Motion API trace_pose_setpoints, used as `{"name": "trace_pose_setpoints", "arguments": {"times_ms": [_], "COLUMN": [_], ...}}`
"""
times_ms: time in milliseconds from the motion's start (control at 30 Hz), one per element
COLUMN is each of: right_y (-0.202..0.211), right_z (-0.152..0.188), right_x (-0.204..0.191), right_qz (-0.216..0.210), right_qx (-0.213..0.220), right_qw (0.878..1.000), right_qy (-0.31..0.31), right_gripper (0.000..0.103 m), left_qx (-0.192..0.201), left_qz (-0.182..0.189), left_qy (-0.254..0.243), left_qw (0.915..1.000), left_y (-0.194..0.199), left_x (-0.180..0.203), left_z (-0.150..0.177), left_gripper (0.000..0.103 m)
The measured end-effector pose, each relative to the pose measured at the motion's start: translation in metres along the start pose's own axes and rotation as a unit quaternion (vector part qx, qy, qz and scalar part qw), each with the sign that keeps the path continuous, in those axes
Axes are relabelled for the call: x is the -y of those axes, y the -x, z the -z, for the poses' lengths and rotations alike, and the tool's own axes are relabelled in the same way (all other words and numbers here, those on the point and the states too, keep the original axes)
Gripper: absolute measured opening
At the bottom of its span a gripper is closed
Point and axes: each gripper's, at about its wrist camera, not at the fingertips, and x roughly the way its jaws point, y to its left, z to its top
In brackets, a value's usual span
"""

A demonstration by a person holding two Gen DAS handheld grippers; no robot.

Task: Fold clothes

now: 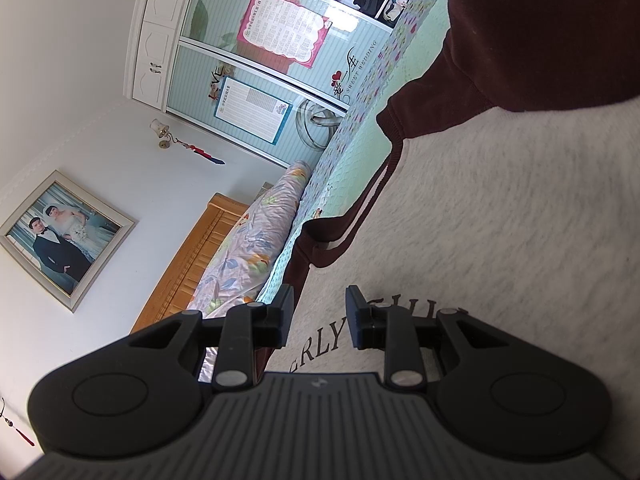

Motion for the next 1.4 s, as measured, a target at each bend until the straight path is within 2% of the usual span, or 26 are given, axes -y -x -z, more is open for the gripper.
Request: {"name": "trace_pose_setpoints", "arguments": {"times_ms": [33, 67, 133, 167, 267, 400, 500, 633, 733, 767, 833, 867, 933, 967, 1000, 1033, 1067, 1100, 1133, 1167, 1200, 1233, 1267, 1300, 1333, 1400], "right_y": [0.0, 0.0, -0.001, -0.001, -0.001, -0.001, -0.001, -0.001, -0.002, -0.002, -0.002, -0.002, -0.002, -0.002, -0.002, -0.002, -0.002, -0.002, -0.002, -0.002, -0.002, -0.002, -0.002, -0.002, -0.001, -0.001], "right_z": [0.0, 0.0, 0.0, 0.001, 0.001, 0.001, 0.001, 0.002, 0.003, 0.002, 0.002, 0.002, 0.003, 0.003, 0.003, 0.003, 0.003, 0.003, 0.003, 0.003, 0.003, 0.003, 0.003, 0.003, 0.003, 0.003], "right_x": [0.0, 0.0, 0.0, -0.001, 0.0, 0.0, 0.001, 0.0, -0.001, -0.001, -0.001, -0.001, -0.001, -0.001, -0.001, -0.002, -0.002, -0.002, -0.002, -0.002, -0.002, -0.002, -0.001, -0.001, 0.0, 0.0], "right_qz": [0.0, 0.0, 0.0, 0.0, 0.0, -0.001, 0.0, -0.001, -0.001, -0.001, -0.001, -0.001, 0.0, 0.0, 0.001, 0.002, 0.003, 0.004, 0.004, 0.005, 0.005, 0.005, 0.005, 0.004, 0.003, 0.002], "right_qx": [0.0, 0.0, 0.0, 0.0, 0.001, 0.001, 0.001, 0.001, 0.001, 0.001, 0.001, 0.001, 0.001, 0.001, 0.001, 0.001, 0.001, 0.0, 0.0, 0.0, 0.0, 0.0, 0.0, 0.0, 0.0, -0.001], "right_qw": [1.0, 1.0, 1.0, 1.0, 1.0, 1.0, 1.0, 1.0, 1.0, 1.0, 1.0, 1.0, 1.0, 1.0, 1.0, 1.0, 1.0, 1.0, 1.0, 1.0, 1.0, 1.0, 1.0, 1.0, 1.0, 1.0], "right_qy": [0.0, 0.0, 0.0, 0.0, 0.0, 0.0, 0.0, -0.001, -0.001, -0.001, -0.001, -0.001, -0.001, -0.001, 0.0, 0.001, 0.002, 0.003, 0.004, 0.005, 0.006, 0.006, 0.005, 0.005, 0.004, 0.004], "right_gripper": [0.031, 0.031, 0.031, 0.031, 0.031, 0.031, 0.031, 0.031, 0.031, 0.031, 0.031, 0.031, 0.031, 0.031, 0.031, 0.031, 0.031, 0.031, 0.031, 0.031, 0.031, 0.031, 0.031, 0.031, 0.031, 0.032], "left_qx": [-0.002, -0.003, -0.002, 0.001, 0.014, 0.041, 0.052, 0.056, 0.059, 0.055, 0.034, 0.025, 0.03, 0.051, 0.083, 0.124, 0.169, 0.211, 0.24, 0.25, 0.238, 0.219, 0.19, 0.156, 0.149, 0.214], "left_qz": [-0.003, -0.008, -0.038, -0.059, -0.13, -0.211, -0.218, -0.184, -0.156, -0.166, -0.243, -0.284, -0.373, -0.407, -0.414, -0.399, -0.363, -0.285, -0.188, -0.117, -0.085, -0.082, -0.123, -0.17, -0.196, -0.185], "left_qy": [-0.011, -0.025, -0.058, -0.075, -0.122, -0.129, -0.07, 0.052, 0.144, 0.155, 0.122, 0.109, 0.103, 0.116, 0.141, 0.169, 0.192, 0.199, 0.194, 0.188, 0.18, 0.177, 0.185, 0.21, 0.253, 0.327], "left_qw": [0.9999, 0.9996, 0.9976, 0.9954, 0.984, 0.9681, 0.9719, 0.98, 0.9755, 0.9723, 0.9617, 0.9523, 0.9217, 0.9045, 0.8954, 0.8924, 0.896, 0.9137, 0.9324, 0.9426, 0.9507, 0.9561, 0.9565, 0.9499, 0.9358, 0.9016], "left_y": [0.001, 0.002, 0.003, 0.004, 0.002, 0.0, 0.001, 0.012, 0.02, 0.022, 0.024, 0.026, 0.035, 0.043, 0.052, 0.063, 0.074, 0.078, 0.076, 0.07, 0.057, 0.044, 0.031, 0.02, 0.019, 0.046], "left_x": [0.005, 0.011, 0.028, 0.037, 0.063, 0.08, 0.068, 0.038, 0.015, 0.013, 0.022, 0.026, 0.032, 0.034, 0.037, 0.042, 0.048, 0.054, 0.059, 0.063, 0.064, 0.063, 0.054, 0.039, 0.02, -0.002], "left_z": [-0.001, -0.002, -0.001, 0.002, 0.01, 0.015, 0.012, 0.017, 0.022, 0.022, 0.018, 0.017, 0.02, 0.024, 0.027, 0.03, 0.034, 0.036, 0.035, 0.032, 0.028, 0.025, 0.026, 0.033, 0.047, 0.078], "left_gripper": [0.044, 0.032, 0.022, 0.014, 0.007, 0.003, 0.004, 0.004, 0.011, 0.019, 0.023, 0.025, 0.029, 0.048, 0.067, 0.071, 0.071, 0.076, 0.08, 0.084, 0.083, 0.082, 0.082, 0.077, 0.074, 0.06]}}
